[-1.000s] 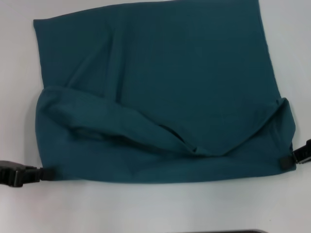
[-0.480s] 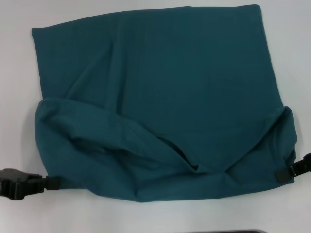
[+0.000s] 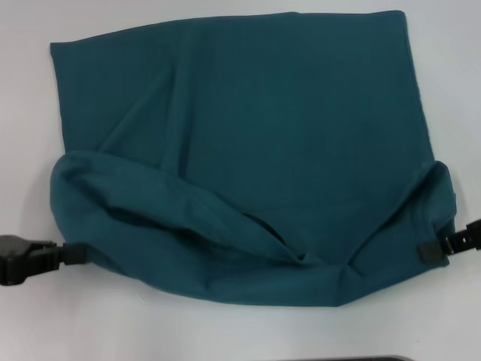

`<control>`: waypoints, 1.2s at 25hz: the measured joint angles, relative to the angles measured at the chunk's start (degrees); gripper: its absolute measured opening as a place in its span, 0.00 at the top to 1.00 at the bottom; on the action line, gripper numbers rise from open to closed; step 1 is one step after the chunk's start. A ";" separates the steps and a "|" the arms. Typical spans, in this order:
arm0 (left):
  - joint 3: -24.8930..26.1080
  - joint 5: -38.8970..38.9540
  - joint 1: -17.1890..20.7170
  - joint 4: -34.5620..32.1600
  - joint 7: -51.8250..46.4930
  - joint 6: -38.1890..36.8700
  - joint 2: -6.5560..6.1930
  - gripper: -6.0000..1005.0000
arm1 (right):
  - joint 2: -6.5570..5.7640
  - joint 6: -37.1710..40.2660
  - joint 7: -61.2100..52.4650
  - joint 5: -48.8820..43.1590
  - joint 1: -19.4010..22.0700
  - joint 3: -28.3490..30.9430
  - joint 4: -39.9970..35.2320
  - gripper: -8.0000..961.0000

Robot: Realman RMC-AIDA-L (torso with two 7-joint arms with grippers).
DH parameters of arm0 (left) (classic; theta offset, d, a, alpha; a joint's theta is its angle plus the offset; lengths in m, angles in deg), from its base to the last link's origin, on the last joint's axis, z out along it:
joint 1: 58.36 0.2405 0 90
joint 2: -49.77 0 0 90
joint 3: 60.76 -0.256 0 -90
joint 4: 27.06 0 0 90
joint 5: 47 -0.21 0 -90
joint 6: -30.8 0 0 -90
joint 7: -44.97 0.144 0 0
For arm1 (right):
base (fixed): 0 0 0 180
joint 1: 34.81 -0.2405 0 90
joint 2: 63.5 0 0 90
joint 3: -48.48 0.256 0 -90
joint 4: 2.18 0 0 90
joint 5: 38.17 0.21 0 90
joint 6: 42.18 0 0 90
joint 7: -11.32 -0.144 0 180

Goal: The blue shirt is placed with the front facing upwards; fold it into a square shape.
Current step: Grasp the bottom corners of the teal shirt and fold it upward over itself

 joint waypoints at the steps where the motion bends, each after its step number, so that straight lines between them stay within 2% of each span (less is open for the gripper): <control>1: 0.02 0.50 -0.06 -0.52 0.18 0.00 -0.23 0.99 | -0.14 0.00 0.06 0.80 -0.01 0.00 0.13 0.95; 6: 0.71 4.43 -0.27 -1.90 0.75 0.03 -1.42 0.99 | -1.14 0.03 0.25 5.20 0.34 0.08 0.41 0.95; 11: 1.74 5.74 -0.04 -2.70 0.96 -0.07 -2.05 0.99 | -2.15 0.11 1.47 6.55 0.53 -0.01 2.39 0.95; 20: 2.68 5.77 1.67 -2.81 1.58 0.00 -2.10 0.99 | -2.50 0.42 3.69 6.23 0.74 -2.32 3.75 0.95; 25: 3.38 5.80 2.85 -2.81 2.13 -0.06 -2.10 0.99 | -3.26 0.55 6.37 6.42 0.72 -4.16 5.68 0.95; 30: 5.87 5.82 3.53 -3.52 3.07 -0.16 -2.20 0.99 | -4.56 0.72 9.94 6.54 0.34 -5.55 9.14 0.95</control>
